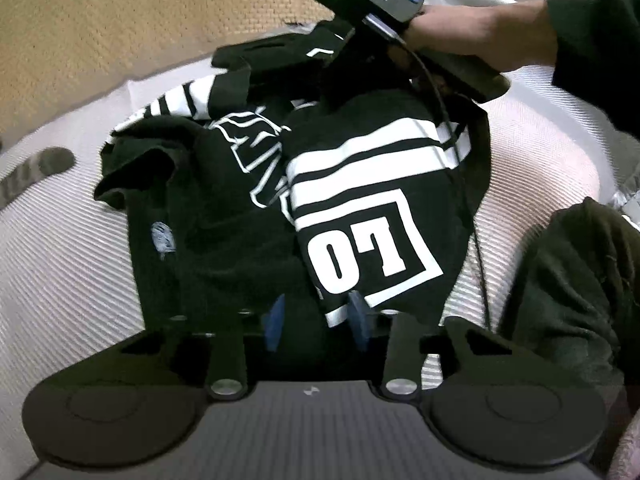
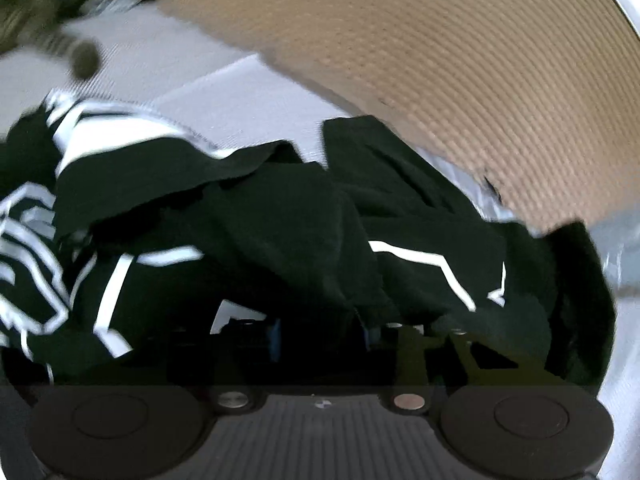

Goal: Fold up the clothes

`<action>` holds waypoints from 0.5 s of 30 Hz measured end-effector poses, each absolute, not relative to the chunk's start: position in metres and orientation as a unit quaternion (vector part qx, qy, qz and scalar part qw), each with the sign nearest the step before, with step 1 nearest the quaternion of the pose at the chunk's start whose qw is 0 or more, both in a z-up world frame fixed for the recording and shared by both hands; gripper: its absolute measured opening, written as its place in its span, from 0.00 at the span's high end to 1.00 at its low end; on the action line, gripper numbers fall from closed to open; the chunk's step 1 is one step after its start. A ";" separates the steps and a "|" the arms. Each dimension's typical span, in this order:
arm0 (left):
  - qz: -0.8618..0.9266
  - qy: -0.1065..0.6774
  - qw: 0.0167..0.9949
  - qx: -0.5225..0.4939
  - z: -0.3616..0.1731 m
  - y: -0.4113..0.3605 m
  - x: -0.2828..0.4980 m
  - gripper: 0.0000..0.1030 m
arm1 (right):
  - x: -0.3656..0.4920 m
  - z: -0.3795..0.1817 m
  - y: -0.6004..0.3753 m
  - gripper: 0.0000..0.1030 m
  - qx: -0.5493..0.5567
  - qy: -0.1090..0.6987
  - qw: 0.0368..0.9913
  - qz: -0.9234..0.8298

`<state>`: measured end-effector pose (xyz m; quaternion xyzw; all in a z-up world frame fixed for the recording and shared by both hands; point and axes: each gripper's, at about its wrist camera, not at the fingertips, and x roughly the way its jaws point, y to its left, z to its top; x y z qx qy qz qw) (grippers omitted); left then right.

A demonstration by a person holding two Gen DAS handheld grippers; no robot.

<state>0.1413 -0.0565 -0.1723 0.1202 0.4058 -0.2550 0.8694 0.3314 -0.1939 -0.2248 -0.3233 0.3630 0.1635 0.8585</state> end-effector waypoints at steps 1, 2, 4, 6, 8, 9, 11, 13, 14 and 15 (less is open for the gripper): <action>-0.253 0.407 0.870 0.118 -0.172 -0.055 0.144 0.65 | 0.329 -0.226 -0.192 0.70 -0.342 0.361 0.852 0.165; -0.250 0.407 0.871 0.116 -0.173 -0.053 0.146 0.65 | 0.327 -0.227 -0.191 0.73 -0.361 0.359 0.844 0.167; -0.246 0.408 0.872 0.114 -0.173 -0.051 0.151 0.65 | 0.325 -0.228 -0.192 0.76 -0.381 0.360 0.835 0.167; -0.242 0.409 0.872 0.118 -0.173 -0.049 0.157 0.65 | 0.324 -0.228 -0.197 0.78 -0.380 0.368 0.832 0.164; -0.231 0.408 0.875 0.122 -0.174 -0.046 0.160 0.65 | 0.323 -0.227 -0.201 0.79 -0.376 0.378 0.830 0.164; -0.225 0.407 0.876 0.124 -0.174 -0.045 0.162 0.65 | 0.323 -0.226 -0.201 0.79 -0.377 0.382 0.828 0.164; -0.213 0.405 0.880 0.130 -0.175 -0.041 0.164 0.67 | 0.320 -0.225 -0.201 0.80 -0.385 0.390 0.821 0.164; -0.200 0.403 0.883 0.136 -0.176 -0.038 0.167 0.67 | 0.318 -0.225 -0.200 0.80 -0.398 0.396 0.811 0.165; -0.196 0.405 0.883 0.133 -0.176 -0.035 0.170 0.67 | 0.318 -0.225 -0.200 0.80 -0.403 0.399 0.807 0.166; -0.195 0.413 0.882 0.118 -0.176 -0.031 0.174 0.68 | 0.318 -0.224 -0.201 0.80 -0.401 0.404 0.805 0.167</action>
